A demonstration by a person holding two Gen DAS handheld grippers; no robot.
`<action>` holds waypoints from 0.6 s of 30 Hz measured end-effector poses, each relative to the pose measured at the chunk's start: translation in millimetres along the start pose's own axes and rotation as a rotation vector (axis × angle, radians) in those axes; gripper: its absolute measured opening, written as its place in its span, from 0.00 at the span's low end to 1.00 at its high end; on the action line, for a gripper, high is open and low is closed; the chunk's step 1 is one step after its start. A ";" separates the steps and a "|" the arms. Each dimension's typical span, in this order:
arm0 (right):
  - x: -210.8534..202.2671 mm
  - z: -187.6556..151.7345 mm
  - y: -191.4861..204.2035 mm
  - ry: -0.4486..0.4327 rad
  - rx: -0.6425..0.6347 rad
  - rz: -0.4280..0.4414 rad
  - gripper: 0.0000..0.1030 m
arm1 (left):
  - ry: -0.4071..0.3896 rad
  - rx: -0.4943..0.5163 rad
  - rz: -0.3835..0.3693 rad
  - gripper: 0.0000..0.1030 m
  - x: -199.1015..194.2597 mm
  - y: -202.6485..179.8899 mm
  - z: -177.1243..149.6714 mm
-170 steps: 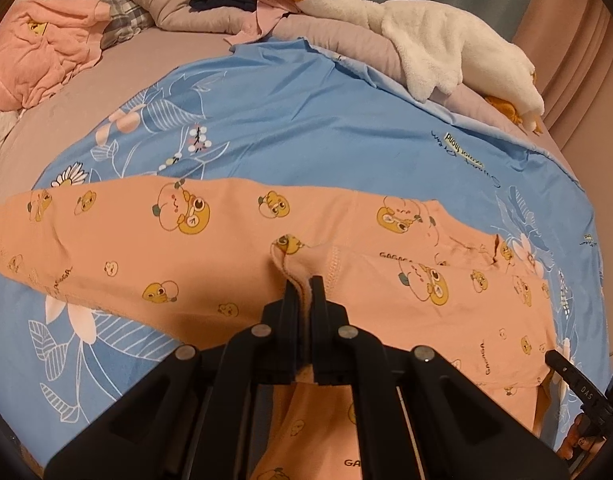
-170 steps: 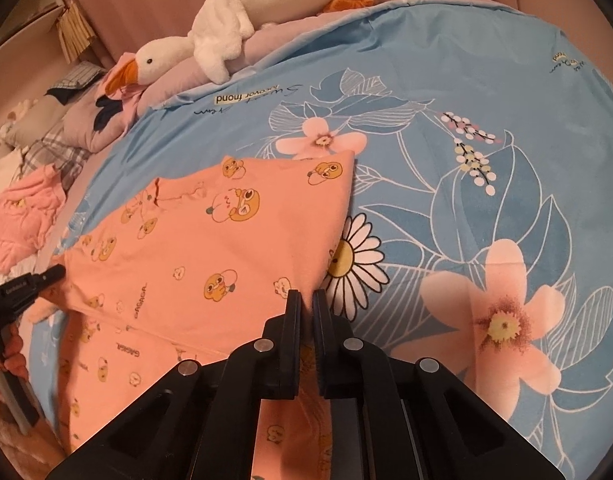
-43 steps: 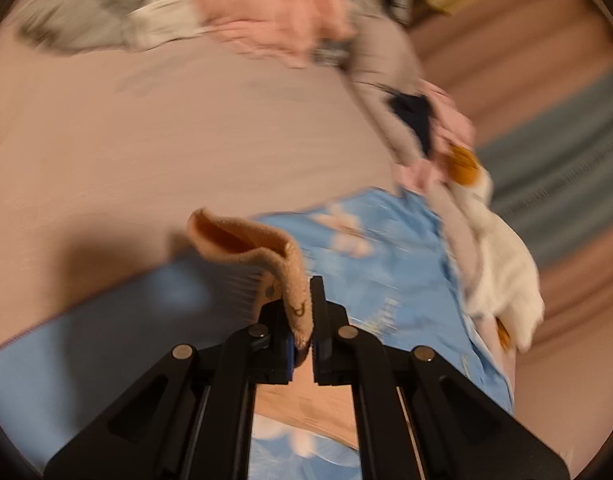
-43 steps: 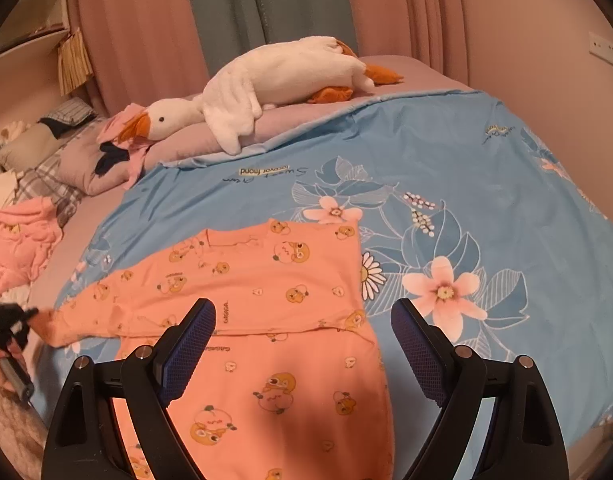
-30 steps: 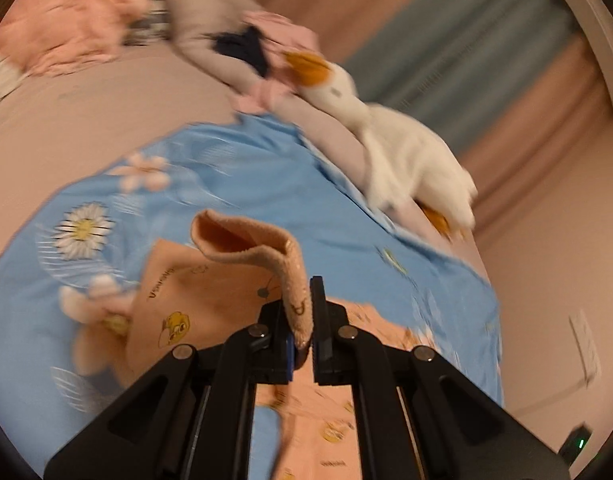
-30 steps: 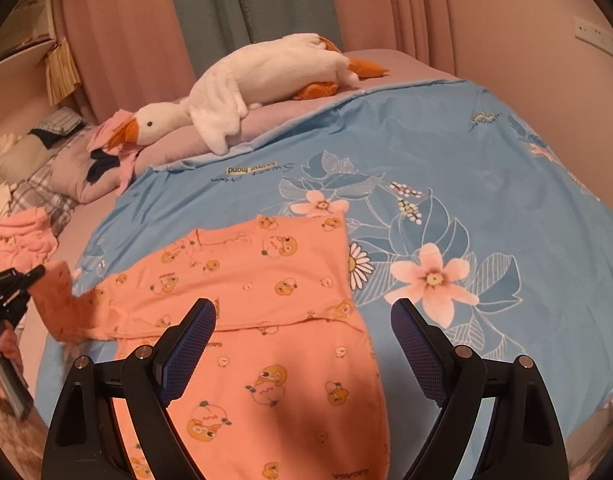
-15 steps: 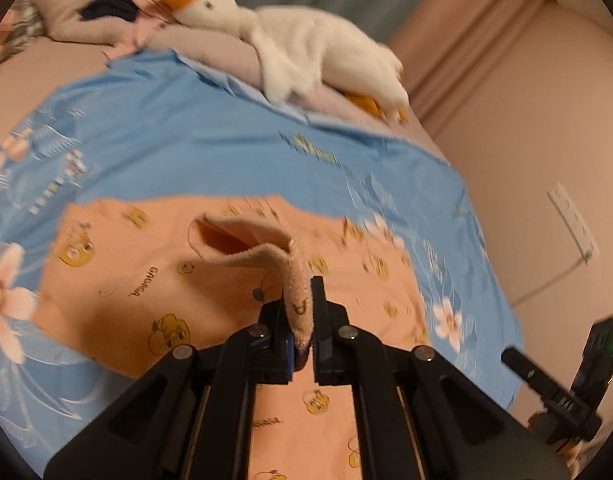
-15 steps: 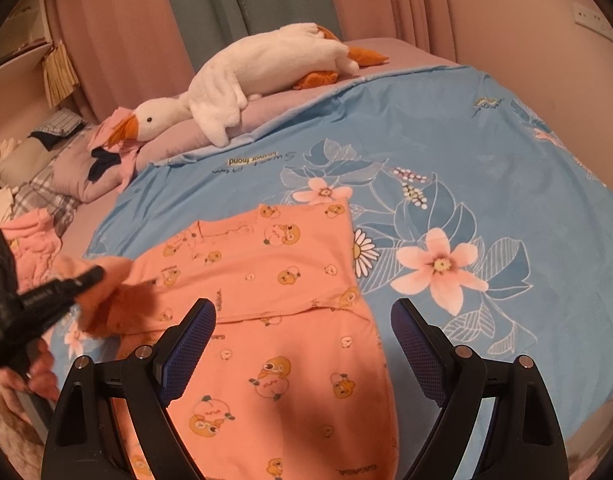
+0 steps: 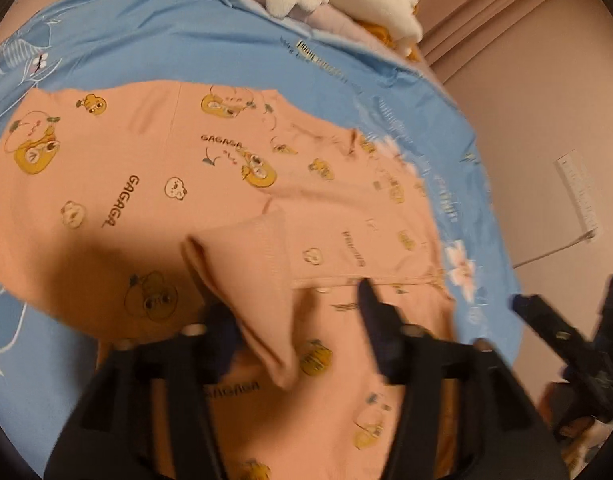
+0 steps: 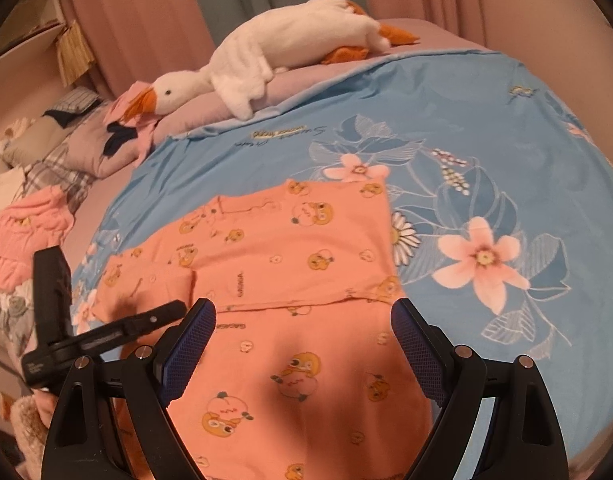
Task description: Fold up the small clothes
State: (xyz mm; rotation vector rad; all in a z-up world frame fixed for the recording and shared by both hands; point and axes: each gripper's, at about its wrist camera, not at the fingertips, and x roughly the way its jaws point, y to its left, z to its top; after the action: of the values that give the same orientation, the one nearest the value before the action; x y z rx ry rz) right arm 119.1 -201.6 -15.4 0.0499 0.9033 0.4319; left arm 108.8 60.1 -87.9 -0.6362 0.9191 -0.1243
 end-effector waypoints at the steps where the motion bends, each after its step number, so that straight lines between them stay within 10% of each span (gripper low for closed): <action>1: 2.4 1.6 2.6 0.006 -0.011 0.010 0.86 | -0.012 -0.001 -0.007 0.64 -6.2 -0.3 -0.9; 8: 29.6 11.9 40.9 0.060 -0.164 0.079 0.86 | -0.168 -0.057 0.030 0.71 -76.4 16.2 -0.4; 18: 79.0 -9.1 126.1 0.197 -0.488 0.169 0.85 | -0.249 -0.250 0.283 0.63 -119.9 83.4 -17.2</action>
State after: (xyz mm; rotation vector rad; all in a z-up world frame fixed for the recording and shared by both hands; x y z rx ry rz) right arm 111.5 -57.3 -52.4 -0.3712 0.9682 0.8158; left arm 8.3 163.4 -58.2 -0.7265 0.7791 0.3213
